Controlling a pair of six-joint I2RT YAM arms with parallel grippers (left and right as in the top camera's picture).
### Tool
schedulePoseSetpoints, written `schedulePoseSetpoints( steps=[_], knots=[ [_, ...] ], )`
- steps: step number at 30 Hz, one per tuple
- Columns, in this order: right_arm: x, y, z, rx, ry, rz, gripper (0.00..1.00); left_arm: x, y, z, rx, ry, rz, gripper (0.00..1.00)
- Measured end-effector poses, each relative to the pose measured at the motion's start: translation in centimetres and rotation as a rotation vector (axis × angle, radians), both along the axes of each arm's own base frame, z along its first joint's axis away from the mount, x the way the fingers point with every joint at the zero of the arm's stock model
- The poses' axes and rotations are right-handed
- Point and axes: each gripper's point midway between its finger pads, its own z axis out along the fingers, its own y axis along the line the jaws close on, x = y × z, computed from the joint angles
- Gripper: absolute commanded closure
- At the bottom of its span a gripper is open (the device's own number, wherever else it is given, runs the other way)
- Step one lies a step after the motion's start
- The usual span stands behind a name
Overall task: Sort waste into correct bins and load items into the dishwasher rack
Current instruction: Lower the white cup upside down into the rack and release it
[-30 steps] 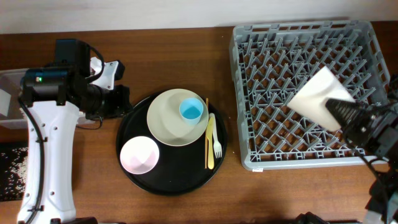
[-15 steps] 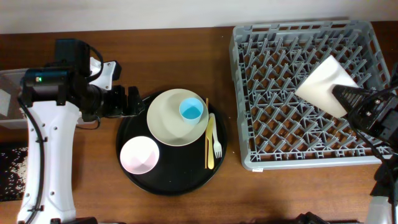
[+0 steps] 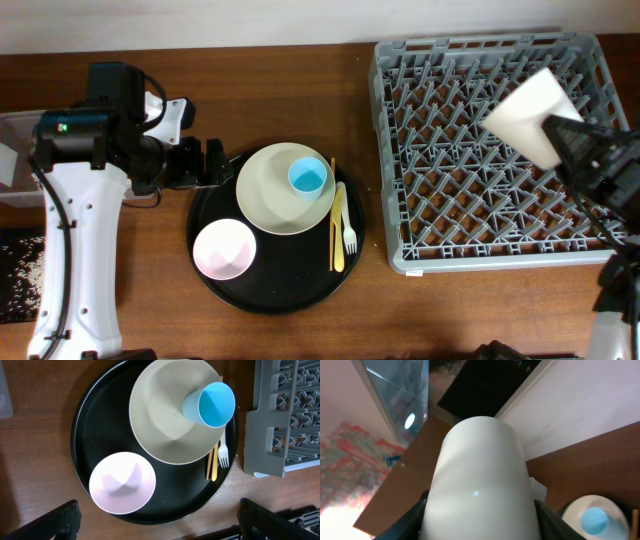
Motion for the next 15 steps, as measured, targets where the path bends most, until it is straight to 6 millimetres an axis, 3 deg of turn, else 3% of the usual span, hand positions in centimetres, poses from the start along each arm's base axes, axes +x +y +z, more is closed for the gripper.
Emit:
schedulePoseSetpoints(
  steps=[3,7,10,12,15],
  knots=[
    [1.1,1.2,-0.9,0.029,0.024,-0.022,0.66,0.0,0.1,0.0,0.003,0.0,0.001,0.01],
    [3.1,1.5,-4.3,-0.063,0.044,-0.115,0.65,0.0,0.1,0.0,0.004,-0.001,0.001,0.01],
    [4.3,-0.1,-7.9,-0.202,0.092,-0.245,0.65,0.1,0.1,0.0,0.004,-0.003,0.001,0.01],
    [4.5,-2.0,-11.4,-0.342,0.168,-0.346,0.65,0.0,0.1,0.0,0.003,-0.002,0.001,0.01],
    [4.2,-3.7,-14.2,-0.494,0.236,-0.413,0.65,0.1,0.1,0.0,0.004,-0.002,0.001,0.01]
  ],
)
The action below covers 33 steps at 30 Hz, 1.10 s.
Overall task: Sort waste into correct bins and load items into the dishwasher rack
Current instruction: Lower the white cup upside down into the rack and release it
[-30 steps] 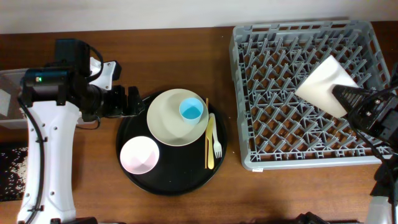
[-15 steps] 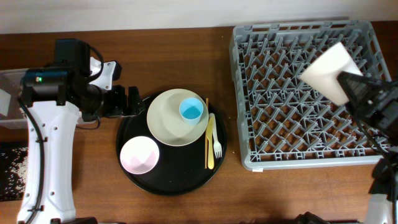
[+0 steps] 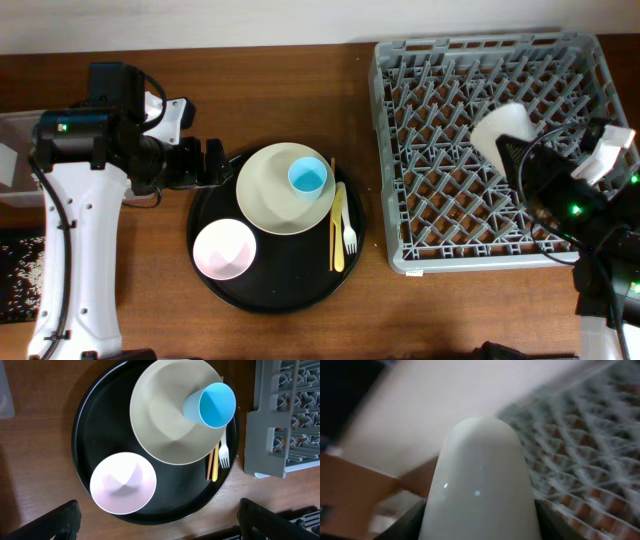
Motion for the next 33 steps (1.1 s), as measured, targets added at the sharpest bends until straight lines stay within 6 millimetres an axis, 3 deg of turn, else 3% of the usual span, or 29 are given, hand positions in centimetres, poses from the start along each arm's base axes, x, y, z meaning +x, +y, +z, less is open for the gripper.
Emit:
schedulePoseSetpoints(
  steps=[7,12,15,18,22,28,33],
  knots=[
    [-1.4,-1.3,-4.1,-0.268,0.299,0.04,0.66,0.0,0.0,0.0,0.0,0.001,0.0,0.01],
    [-1.1,1.7,-6.4,-0.462,0.429,0.19,0.67,0.0,0.0,0.0,0.0,0.001,0.0,0.01],
    [-1.1,3.0,-9.1,-0.559,0.546,0.257,0.82,0.0,0.0,0.0,0.0,0.001,0.0,0.01],
    [-0.1,3.8,-12.5,-0.605,0.665,0.313,0.82,0.0,0.0,0.0,0.0,0.001,0.0,0.01],
    [0.9,4.5,-15.2,-0.623,0.746,0.353,0.76,0.0,0.0,0.0,0.0,0.001,0.0,0.01],
    [1.7,5.5,-17.7,-0.63,0.803,0.396,0.77,0.0,0.0,0.0,0.0,0.001,0.0,0.01],
    [1.8,6.5,-17.9,-0.632,0.796,0.407,0.78,0.0,0.0,0.0,0.0,0.001,0.0,0.01]
  ],
)
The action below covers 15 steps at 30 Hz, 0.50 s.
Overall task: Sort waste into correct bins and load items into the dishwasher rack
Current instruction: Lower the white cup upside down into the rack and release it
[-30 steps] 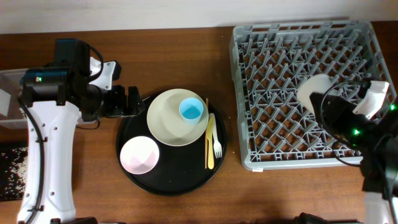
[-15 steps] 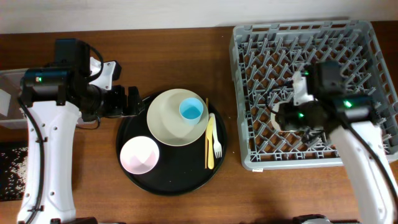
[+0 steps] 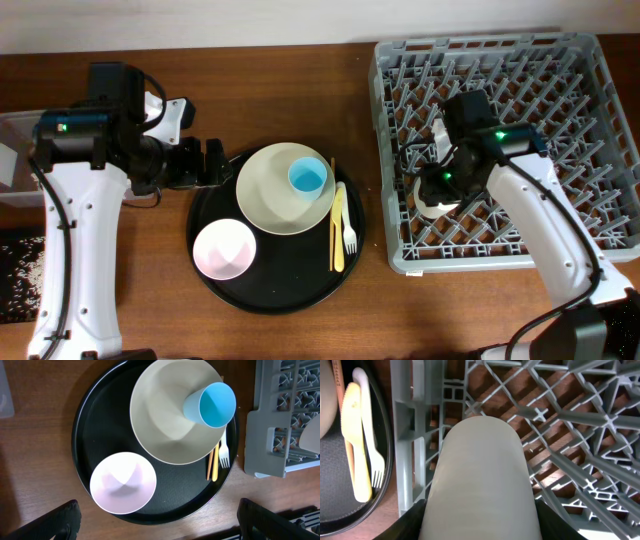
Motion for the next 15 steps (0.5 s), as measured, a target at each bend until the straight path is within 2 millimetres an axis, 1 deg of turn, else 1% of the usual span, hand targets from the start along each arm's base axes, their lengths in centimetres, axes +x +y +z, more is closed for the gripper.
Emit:
schedulePoseSetpoints(
  steps=[2,4,8,11,15],
  knots=[
    [0.3,0.4,-0.1,0.003,-0.017,0.01,0.78,0.0,0.0,0.0,0.0,0.0,0.0,0.01],
    [0.2,0.5,-0.8,0.002,-0.01,0.011,0.78,0.0,0.0,0.0,0.0,0.0,0.0,0.01],
    [-1.0,0.2,-2.5,-0.006,0.034,0.008,0.78,0.0,0.0,0.0,0.0,0.0,0.0,0.01],
    [-1.0,0.2,-2.5,-0.006,0.036,0.008,0.78,0.0,0.0,0.0,0.0,0.0,0.0,0.01],
    [-0.3,0.4,-2.7,0.0,0.004,0.008,0.77,0.0,0.0,0.0,0.0,0.0,0.0,0.01]
  ],
)
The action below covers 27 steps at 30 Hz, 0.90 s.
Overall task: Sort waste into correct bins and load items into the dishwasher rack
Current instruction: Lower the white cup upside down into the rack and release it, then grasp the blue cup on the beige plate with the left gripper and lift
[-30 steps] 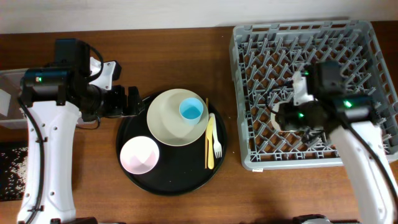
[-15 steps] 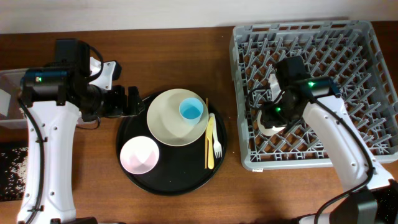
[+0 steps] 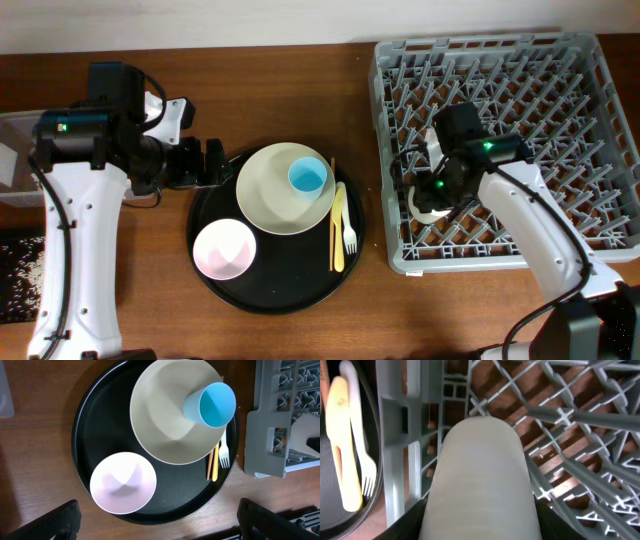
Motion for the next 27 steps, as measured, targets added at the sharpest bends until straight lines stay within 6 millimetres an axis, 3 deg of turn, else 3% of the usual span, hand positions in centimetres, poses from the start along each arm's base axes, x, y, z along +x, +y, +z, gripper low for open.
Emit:
schedulePoseSetpoints(
  steps=[2,3,4,5,7,21,22,24,25,26,27],
  knots=[
    [-0.2,0.0,-0.7,-0.002,0.006,0.0,0.77,0.0,0.0,0.0,0.0,0.0,0.0,0.01],
    [-0.3,-0.1,-1.0,-0.002,0.008,0.0,0.71,0.0,0.0,0.0,0.0,0.0,0.0,0.01],
    [-0.4,-0.1,-1.3,-0.002,0.01,0.0,0.58,0.0,0.0,0.0,0.0,0.0,0.0,0.01],
    [-0.4,-0.1,-1.5,-0.002,0.009,0.0,0.38,0.0,0.0,0.0,0.0,0.0,0.0,0.01],
    [0.0,0.0,-1.4,0.001,-0.007,-0.002,0.29,0.0,0.0,0.0,0.0,0.0,0.0,0.01],
    [0.1,0.1,-0.3,0.005,-0.003,-0.002,0.24,0.0,0.0,0.0,0.0,0.0,0.0,0.01],
    [0.0,0.1,0.3,0.007,0.006,-0.002,0.24,0.0,0.0,0.0,0.0,0.0,0.0,0.01],
    [1.5,0.9,5.0,0.042,-0.042,0.004,0.21,0.0,0.0,0.0,0.001,-0.001,0.0,0.01],
    [1.5,1.1,7.5,0.049,-0.055,0.011,0.07,0.0,0.0,0.0,0.0,-0.002,0.0,0.01],
    [2.1,1.8,11.4,0.071,-0.125,0.026,0.01,0.0,0.0,0.0,0.0,0.001,0.0,0.01],
    [1.9,2.2,13.4,0.09,-0.153,0.033,0.01,0.0,0.0,0.0,0.001,-0.002,0.0,0.01]
  ],
)
